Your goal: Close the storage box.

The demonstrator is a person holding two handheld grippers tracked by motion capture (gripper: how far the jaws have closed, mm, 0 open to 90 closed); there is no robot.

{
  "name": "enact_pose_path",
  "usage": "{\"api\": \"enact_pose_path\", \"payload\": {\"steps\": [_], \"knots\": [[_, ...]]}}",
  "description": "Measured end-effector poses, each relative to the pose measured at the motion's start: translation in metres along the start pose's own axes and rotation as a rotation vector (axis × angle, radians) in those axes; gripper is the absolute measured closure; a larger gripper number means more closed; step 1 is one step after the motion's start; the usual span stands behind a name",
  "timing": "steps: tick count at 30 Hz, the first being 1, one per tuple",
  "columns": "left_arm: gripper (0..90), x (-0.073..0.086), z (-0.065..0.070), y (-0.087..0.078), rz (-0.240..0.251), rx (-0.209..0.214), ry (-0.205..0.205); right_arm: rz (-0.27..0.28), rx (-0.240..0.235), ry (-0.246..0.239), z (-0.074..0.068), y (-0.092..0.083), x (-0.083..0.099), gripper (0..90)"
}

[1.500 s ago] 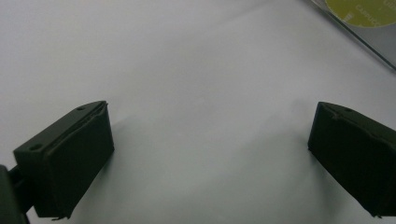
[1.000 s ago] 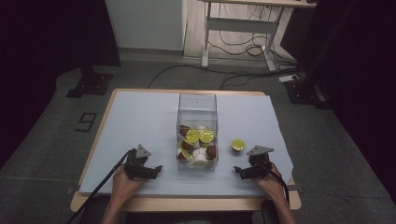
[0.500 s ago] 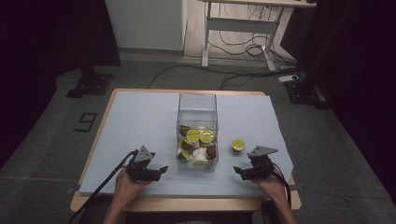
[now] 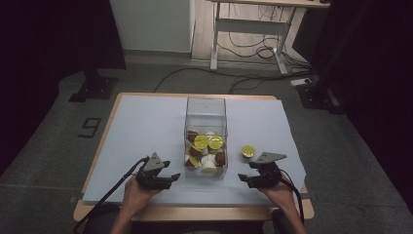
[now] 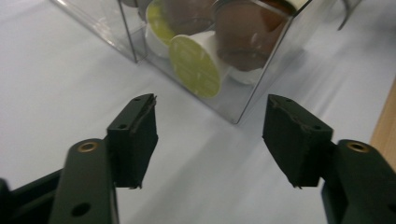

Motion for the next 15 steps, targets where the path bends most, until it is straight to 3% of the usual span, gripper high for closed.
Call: {"api": "enact_pose_path", "payload": {"steps": [8,15], "knots": [[46.6,-0.012,0.008,-0.001,0.013,0.019,0.051,-0.007,-0.035,-0.050,-0.013,0.005,-0.012,46.1],[56.6,-0.020,0.011,0.001,0.020,0.035,0.067,-0.008,-0.057,-0.087,-0.024,0.007,-0.021,56.7]]}}
Point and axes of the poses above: each handheld gripper's, and its own axes: y roughly forward along the jaws, x roughly out of its underside, z roughly to its right, the point moved 3 cm from there along y, roughly forward along the jaws, and after that the axes turned 5 degrees about y, right-handed, at the moved point
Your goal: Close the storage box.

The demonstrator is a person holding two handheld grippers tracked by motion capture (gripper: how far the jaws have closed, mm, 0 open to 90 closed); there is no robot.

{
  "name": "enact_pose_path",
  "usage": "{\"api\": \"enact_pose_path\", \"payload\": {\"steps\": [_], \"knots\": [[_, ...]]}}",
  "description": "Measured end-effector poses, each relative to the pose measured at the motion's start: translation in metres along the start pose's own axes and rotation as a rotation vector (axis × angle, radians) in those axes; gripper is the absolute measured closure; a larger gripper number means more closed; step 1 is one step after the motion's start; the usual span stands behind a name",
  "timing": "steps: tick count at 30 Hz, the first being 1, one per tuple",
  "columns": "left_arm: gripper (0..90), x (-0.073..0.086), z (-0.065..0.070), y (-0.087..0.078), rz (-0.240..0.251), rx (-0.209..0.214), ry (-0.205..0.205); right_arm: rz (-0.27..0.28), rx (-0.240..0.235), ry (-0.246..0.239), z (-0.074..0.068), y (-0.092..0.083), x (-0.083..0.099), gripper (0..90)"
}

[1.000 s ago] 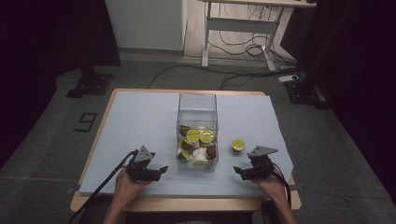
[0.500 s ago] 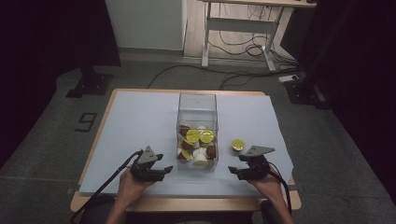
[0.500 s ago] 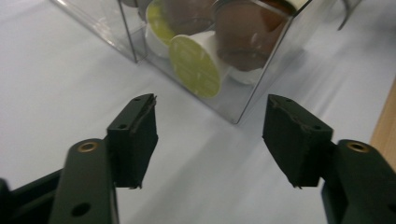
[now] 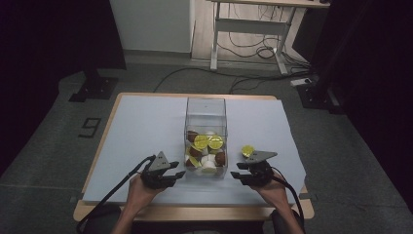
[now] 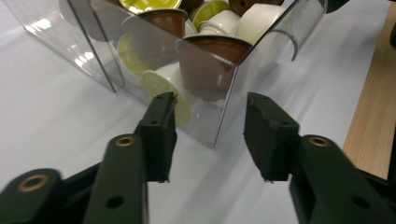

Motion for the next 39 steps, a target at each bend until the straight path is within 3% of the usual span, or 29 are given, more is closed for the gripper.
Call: {"api": "enact_pose_path", "payload": {"steps": [15,29,39], "knots": [[69.9,-0.005,0.001,0.006,-0.005,0.023,0.018,-0.007,-0.038,-0.053,-0.015,0.006,-0.015,73.5],[73.8,-0.007,-0.007,0.009,0.005,0.002,-0.001,-0.005,-0.002,-0.057,-0.011,0.012,-0.021,74.2],[76.6,-0.012,-0.015,0.012,0.017,-0.014,-0.011,0.015,0.005,-0.031,-0.003,0.015,-0.027,75.6]]}}
Point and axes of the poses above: each handheld gripper's, and its own axes: y roughly forward along the jaws, x roughly out of its underside, z roughly to its right, the point moved 3 cm from there along y, roughly forward along the jaws, and after that the axes turned 5 degrees about y, right-handed, at the moved point
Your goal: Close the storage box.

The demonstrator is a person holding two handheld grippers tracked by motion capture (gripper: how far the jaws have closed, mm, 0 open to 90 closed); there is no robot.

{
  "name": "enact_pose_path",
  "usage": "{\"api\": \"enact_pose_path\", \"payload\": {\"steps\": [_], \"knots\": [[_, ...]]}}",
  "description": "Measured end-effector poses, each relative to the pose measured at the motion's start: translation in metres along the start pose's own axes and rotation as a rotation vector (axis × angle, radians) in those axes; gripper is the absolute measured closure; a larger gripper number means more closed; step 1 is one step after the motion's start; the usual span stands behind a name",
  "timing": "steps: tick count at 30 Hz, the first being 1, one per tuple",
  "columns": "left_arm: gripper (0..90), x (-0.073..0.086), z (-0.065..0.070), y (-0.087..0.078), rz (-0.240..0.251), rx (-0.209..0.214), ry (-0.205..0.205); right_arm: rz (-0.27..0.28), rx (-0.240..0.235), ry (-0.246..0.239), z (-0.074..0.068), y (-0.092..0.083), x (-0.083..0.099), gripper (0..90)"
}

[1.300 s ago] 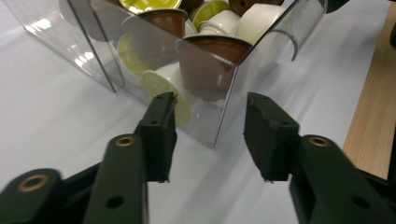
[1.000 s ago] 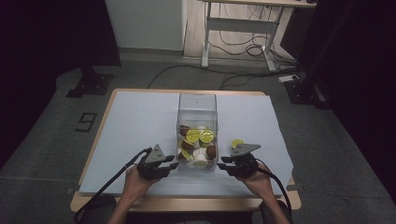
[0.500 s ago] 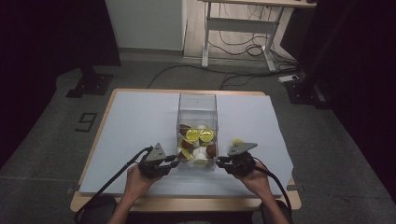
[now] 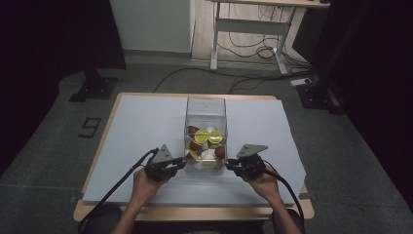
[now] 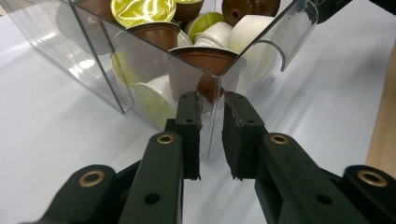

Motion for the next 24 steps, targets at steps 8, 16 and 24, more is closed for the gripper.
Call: {"api": "enact_pose_path", "payload": {"steps": [8,16,24], "knots": [[76.6,-0.004,-0.007,0.005,-0.001,-0.010,-0.006,0.011,0.021,0.020,0.006,0.003,-0.002,76.8],[76.4,-0.006,-0.013,0.008,-0.001,-0.008,-0.016,0.032,0.020,0.042,0.003,-0.003,-0.005,68.2],[74.7,-0.007,-0.017,0.011,0.009,0.008,-0.033,0.036,-0.012,0.031,-0.005,-0.001,-0.009,70.6]]}}
Point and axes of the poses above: each handheld gripper's, and its own axes: y roughly forward along the jaws, x roughly out of its underside, z roughly to its right, the point moved 3 cm from there along y, roughly forward along the jaws, and after that the axes turned 5 degrees about y, right-handed, at the moved point
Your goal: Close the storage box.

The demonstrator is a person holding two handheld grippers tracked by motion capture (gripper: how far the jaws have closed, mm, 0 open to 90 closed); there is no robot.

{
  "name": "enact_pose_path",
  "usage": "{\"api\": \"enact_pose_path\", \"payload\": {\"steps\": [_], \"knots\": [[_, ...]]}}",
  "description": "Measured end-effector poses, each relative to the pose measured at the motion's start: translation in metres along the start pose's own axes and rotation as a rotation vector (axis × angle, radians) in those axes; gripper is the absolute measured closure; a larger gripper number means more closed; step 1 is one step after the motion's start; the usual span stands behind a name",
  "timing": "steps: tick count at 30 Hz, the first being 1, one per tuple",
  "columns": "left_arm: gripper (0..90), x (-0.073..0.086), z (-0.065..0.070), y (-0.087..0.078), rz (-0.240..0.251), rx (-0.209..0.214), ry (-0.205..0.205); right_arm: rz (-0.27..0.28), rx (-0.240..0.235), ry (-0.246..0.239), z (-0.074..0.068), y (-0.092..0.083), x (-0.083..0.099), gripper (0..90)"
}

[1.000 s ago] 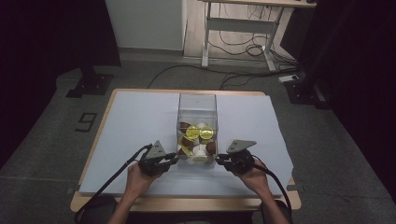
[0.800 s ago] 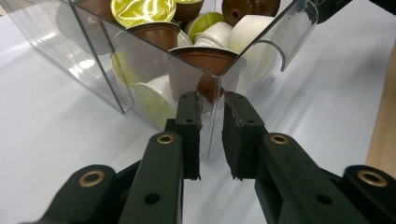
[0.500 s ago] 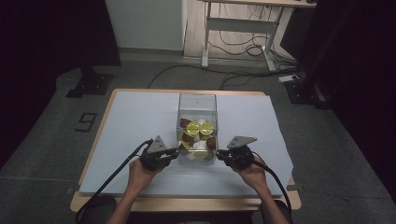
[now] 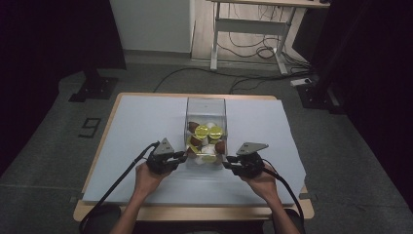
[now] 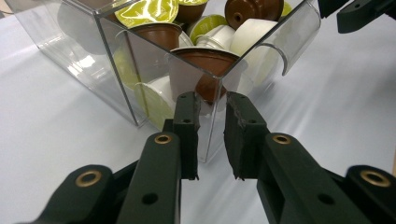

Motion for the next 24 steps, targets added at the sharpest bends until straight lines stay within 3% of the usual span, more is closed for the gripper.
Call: {"api": "enact_pose_path", "payload": {"steps": [9,24], "knots": [[74.1,-0.001,-0.005,0.003,0.008,-0.001,-0.019,0.002,-0.041,-0.025,-0.010,0.011,-0.010,75.5],[71.0,0.001,-0.003,0.005,-0.001,-0.009,-0.025,0.005,-0.046,-0.022,-0.011,0.025,-0.016,83.1]]}}
Point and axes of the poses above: each handheld gripper's, and its own axes: y roughly forward along the jaws, x roughly out of its underside, z roughly to its right, the point moved 3 cm from there along y, roughly forward along the jaws, and after that the axes turned 5 degrees about y, right-handed, at the moved point
